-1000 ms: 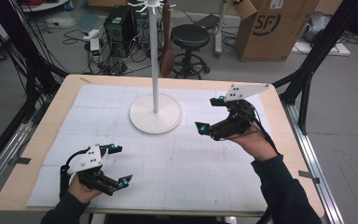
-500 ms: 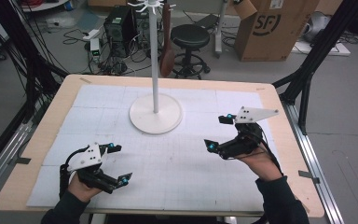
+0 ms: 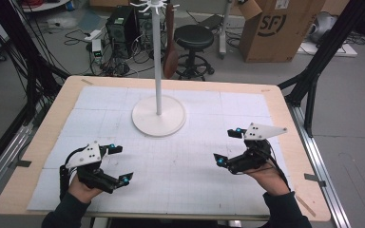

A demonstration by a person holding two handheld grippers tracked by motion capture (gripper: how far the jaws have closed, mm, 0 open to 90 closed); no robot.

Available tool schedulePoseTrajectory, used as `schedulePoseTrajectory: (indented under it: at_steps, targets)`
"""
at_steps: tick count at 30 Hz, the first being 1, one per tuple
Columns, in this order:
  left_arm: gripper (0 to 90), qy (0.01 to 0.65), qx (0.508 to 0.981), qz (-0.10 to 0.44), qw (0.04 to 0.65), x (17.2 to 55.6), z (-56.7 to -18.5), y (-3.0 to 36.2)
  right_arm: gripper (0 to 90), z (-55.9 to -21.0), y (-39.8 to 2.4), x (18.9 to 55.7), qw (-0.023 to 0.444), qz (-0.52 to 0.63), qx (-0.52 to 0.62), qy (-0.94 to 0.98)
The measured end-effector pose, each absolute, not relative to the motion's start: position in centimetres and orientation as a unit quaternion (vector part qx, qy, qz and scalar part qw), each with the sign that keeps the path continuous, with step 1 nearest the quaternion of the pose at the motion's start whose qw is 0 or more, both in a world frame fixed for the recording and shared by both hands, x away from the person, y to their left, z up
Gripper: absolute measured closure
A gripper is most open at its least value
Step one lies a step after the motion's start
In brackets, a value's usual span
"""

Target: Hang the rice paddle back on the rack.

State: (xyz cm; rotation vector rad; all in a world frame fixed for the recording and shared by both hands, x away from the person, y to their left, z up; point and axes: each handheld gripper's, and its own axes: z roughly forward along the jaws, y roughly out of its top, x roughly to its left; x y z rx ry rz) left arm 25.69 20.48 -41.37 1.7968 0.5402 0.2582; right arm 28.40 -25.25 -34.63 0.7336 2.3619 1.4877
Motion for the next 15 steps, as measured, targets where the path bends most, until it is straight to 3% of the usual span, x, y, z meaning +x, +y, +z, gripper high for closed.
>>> schedulePoseTrajectory:
  at_steps: [15]
  targets:
    - [1.7,0.249,0.759,0.092,0.595,26.5,-40.5,20.9,1.9,-36.5,-26.3,27.4,0.122,0.505,0.254,0.816]
